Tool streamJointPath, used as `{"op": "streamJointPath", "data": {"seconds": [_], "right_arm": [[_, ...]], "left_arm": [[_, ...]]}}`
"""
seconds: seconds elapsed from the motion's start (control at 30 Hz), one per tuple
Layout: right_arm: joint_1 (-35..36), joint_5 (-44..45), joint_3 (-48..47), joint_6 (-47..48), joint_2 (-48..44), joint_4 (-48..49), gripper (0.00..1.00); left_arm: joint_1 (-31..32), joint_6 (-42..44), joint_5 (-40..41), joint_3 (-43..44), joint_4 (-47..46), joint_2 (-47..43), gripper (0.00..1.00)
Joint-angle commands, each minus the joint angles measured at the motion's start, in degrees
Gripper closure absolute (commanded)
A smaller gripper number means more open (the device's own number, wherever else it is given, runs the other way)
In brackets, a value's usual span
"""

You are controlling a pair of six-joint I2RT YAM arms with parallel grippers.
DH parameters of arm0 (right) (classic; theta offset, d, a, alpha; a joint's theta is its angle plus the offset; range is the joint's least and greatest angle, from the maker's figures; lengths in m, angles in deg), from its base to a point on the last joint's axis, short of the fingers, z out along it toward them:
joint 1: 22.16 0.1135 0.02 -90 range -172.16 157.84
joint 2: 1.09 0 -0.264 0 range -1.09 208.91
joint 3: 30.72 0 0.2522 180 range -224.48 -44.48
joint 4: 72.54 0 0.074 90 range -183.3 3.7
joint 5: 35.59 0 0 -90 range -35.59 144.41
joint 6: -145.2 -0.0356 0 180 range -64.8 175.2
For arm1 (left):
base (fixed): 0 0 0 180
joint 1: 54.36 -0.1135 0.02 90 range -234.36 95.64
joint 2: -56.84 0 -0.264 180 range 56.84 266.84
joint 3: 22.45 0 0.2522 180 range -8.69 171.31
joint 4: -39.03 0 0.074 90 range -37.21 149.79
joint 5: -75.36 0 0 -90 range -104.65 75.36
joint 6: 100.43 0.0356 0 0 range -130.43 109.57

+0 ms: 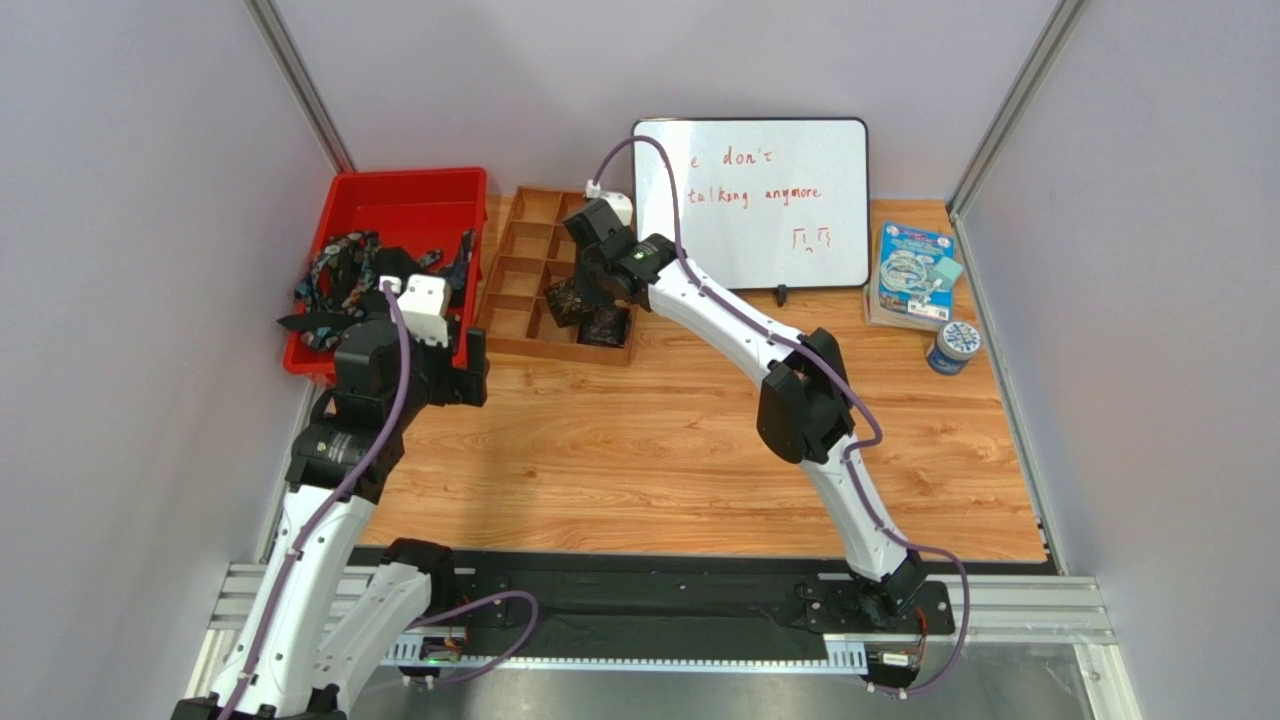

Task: Roll the ties
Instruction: Place the tie in the storage box.

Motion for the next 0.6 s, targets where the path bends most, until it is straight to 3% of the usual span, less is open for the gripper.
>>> {"op": "streamJointPath", "data": {"seconds": [0.0,0.57], "right_arm": [[-3.77,3.19,-1.67,0.51,-2.73,2.09,1.0],[-7.73,1.96,-4.65,-1.16,3.33,1.92,1.0]], "left_arm": [[-0.33,-1.21,-0.6,-0.73,-0.11,-1.26,0.01],[-0.33,0.02,-0.77,-1.69,-1.69,-0.38,0.0]]}}
